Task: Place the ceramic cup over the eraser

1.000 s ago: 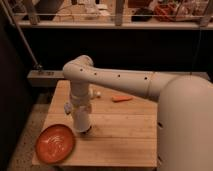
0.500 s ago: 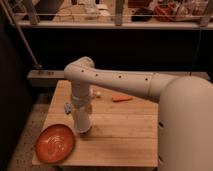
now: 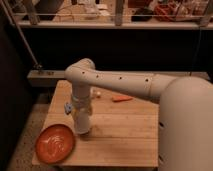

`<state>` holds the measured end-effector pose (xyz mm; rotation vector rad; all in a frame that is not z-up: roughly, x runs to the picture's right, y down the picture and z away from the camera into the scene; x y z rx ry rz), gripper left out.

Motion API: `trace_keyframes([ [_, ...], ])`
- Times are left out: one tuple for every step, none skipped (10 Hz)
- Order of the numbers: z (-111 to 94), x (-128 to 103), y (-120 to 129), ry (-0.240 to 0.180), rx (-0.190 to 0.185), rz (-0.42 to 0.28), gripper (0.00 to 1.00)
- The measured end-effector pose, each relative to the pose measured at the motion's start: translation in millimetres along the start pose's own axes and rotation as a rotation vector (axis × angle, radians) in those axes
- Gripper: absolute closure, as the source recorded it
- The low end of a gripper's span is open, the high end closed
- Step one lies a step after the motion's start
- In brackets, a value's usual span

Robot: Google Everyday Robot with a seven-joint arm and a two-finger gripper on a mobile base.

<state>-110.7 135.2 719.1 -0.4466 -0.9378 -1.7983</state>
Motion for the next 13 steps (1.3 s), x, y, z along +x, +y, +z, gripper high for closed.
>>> trace_keyframes([
  [1.0,-0.4,-0.1,0.000,0.002,0.001,0.58],
  [2.1,-0.8,-0.4,0.000,0.003,0.001,0.56],
  [3.7,-1.6,0.3,-0.001,0.004,0.003,0.49],
  [4.4,-2.3,1.2,-0.001,0.006,0.004,0.46],
  [5.2,-2.9,2.1,-0.001,0.007,0.005,0.46],
  [6.0,-3.5,2.3,-0.001,0.008,0.006,0.46],
  [7.2,-4.1,2.3,-0.002,0.008,0.005,0.44],
  [7.8,-4.6,1.8,-0.002,0.010,0.005,0.38],
  [8.9,-5.5,2.8,-0.002,0.011,0.007,0.32],
  [9.6,-6.4,3.4,-0.003,0.012,0.008,0.32],
  [9.9,-7.0,3.7,-0.002,0.013,0.009,0.32],
  [10.3,-7.3,3.8,-0.002,0.013,0.009,0.32],
  [10.8,-7.6,3.2,-0.002,0.014,0.008,0.32],
])
